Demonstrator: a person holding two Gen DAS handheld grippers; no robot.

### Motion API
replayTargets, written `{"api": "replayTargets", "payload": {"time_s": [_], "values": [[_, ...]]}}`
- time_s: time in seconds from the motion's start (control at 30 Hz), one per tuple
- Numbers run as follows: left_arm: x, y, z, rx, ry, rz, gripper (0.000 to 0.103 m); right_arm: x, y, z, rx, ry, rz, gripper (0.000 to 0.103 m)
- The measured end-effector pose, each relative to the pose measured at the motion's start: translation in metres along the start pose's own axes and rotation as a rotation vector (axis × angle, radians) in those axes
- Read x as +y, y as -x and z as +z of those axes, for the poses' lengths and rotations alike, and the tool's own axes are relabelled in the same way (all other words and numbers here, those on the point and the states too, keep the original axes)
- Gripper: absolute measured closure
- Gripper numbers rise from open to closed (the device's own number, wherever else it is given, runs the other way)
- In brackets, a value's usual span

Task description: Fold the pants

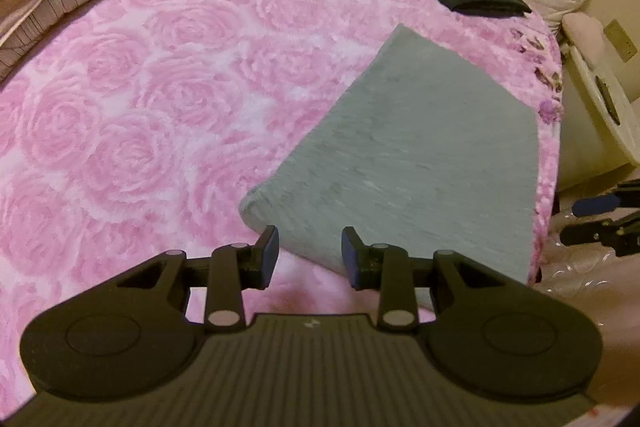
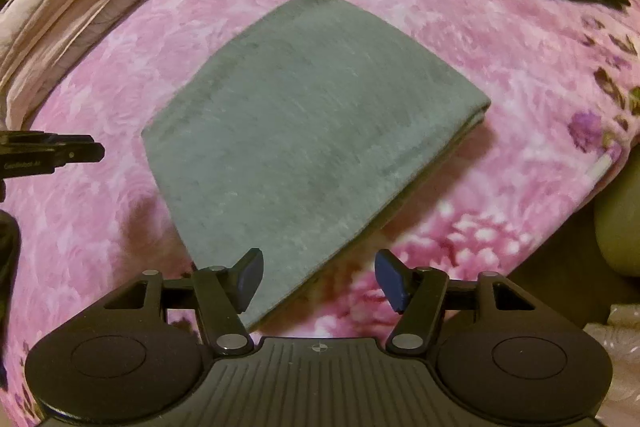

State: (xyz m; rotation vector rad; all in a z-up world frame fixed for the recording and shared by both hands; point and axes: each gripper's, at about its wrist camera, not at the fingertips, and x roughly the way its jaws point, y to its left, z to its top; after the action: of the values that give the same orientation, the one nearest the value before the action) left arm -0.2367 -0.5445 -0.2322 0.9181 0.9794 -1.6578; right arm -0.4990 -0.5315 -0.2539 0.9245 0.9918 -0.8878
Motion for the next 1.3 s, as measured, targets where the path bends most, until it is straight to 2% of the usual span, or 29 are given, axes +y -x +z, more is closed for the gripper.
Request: {"api": "replayTargets", "payload": {"time_s": [0.23,0.4,0.47,0.5,0.53,0.6,0.67,0.7,0.73,0.77,0.9,1.07,1.1,1.17,1.2,1.23,1.3], "values": [[-0.019,0.013,-0.007,-0.022,0.064,0.028,0.075,-0.01,0.006,0.017,0.014,0.104,0.02,0.044],[-0.048,0.012,-0.007,-0.046,0.135,0.099,0.074,-0.036,0.003,0.035,0.04,0.257,0.08,0.043],[-0.065,0.011,-0.008,-0.059,0.163,0.151,0.071,-0.046,0.004,0.043,0.026,0.402,0.117,0.041],[-0.074,0.011,-0.01,-0.066,0.176,0.175,0.067,-0.05,0.005,0.045,0.01,0.504,0.122,0.037],[-0.086,0.01,-0.012,-0.071,0.195,0.204,0.062,-0.053,0.007,0.045,-0.015,0.633,0.114,0.031],[-0.113,0.005,-0.02,-0.064,0.219,0.267,0.055,-0.06,0.008,0.039,-0.07,0.887,0.097,0.027],[-0.146,0.0,-0.027,-0.057,0.202,0.346,0.049,-0.07,0.004,0.028,-0.106,1.131,0.084,0.026],[-0.162,-0.003,-0.03,-0.06,0.196,0.38,0.042,-0.077,0.0,0.022,-0.124,1.257,0.075,0.026],[-0.175,-0.007,-0.033,-0.064,0.192,0.403,0.035,-0.081,-0.004,0.016,-0.135,1.35,0.064,0.026],[-0.192,-0.012,-0.036,-0.068,0.173,0.429,0.033,-0.085,-0.009,0.01,-0.144,1.439,0.056,0.026],[-0.249,-0.041,-0.044,-0.054,0.022,0.5,0.019,-0.094,-0.035,-0.014,-0.238,1.733,0.051,0.026],[-0.293,-0.073,-0.055,-0.048,-0.1,0.557,0.016,-0.097,-0.072,-0.024,-0.329,1.936,0.014,0.027],[-0.299,-0.078,-0.057,-0.047,-0.111,0.57,0.015,-0.097,-0.079,-0.025,-0.332,1.97,0.011,0.03],[-0.31,-0.089,-0.061,-0.046,-0.144,0.597,0.012,-0.099,-0.088,-0.027,-0.344,2.044,0.003,0.047],[-0.314,-0.094,-0.063,-0.044,-0.165,0.611,0.011,-0.099,-0.091,-0.026,-0.365,2.062,-0.015,0.067],[-0.318,-0.1,-0.064,-0.04,-0.19,0.624,0.01,-0.097,-0.089,-0.019,-0.379,2.042,-0.003,0.076],[-0.326,-0.113,-0.066,-0.036,-0.241,0.647,0.01,-0.09,-0.079,0.004,-0.318,1.952,0.073,0.086]]}}
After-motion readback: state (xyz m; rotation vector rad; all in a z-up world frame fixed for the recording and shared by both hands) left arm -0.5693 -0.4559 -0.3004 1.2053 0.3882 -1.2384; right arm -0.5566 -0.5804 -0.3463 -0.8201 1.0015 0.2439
